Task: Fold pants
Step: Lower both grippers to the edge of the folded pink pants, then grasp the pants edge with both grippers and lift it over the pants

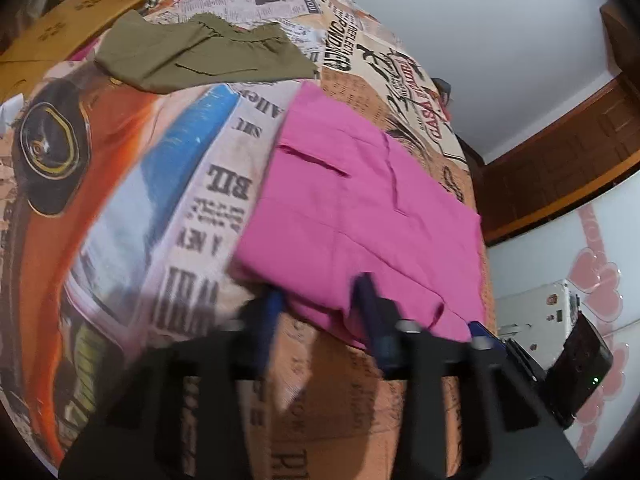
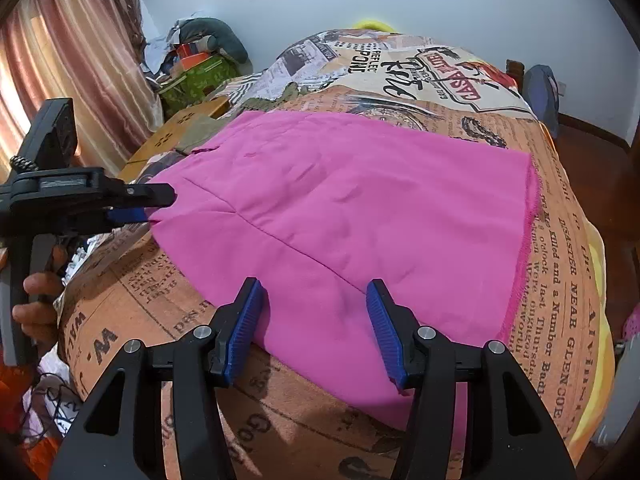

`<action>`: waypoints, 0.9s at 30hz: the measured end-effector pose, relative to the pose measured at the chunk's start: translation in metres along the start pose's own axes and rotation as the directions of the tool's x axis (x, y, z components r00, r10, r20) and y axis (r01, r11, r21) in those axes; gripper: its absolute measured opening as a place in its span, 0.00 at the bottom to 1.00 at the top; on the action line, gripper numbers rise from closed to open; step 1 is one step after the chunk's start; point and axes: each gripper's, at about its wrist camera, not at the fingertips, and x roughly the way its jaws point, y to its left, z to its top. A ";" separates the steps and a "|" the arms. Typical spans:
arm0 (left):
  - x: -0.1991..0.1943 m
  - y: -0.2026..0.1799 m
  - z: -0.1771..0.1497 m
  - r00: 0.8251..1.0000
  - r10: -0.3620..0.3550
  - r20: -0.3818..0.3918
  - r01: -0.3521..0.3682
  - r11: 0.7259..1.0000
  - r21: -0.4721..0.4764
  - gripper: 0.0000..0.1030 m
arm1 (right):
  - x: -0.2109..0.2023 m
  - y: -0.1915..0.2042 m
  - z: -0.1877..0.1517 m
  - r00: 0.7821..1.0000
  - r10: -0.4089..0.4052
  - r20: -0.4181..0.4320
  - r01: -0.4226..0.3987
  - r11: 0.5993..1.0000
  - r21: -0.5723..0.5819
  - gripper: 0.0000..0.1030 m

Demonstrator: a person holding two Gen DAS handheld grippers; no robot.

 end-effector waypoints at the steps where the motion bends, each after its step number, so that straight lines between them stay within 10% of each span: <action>1: 0.000 0.000 0.001 1.000 -0.005 0.003 0.005 1.000 0.013 0.25 | 0.000 0.000 0.000 1.000 0.001 -0.001 -0.001 1.000 0.001 0.49; 17: -0.051 0.005 -0.025 0.968 0.165 0.189 -0.199 0.963 0.181 0.16 | 0.013 0.038 0.016 0.999 0.028 -0.039 -0.032 0.995 -0.100 0.49; 27: -0.080 0.008 -0.040 0.915 0.238 0.326 -0.327 0.912 0.250 0.15 | 0.015 0.068 0.037 0.999 0.040 -0.037 -0.045 0.989 -0.143 0.49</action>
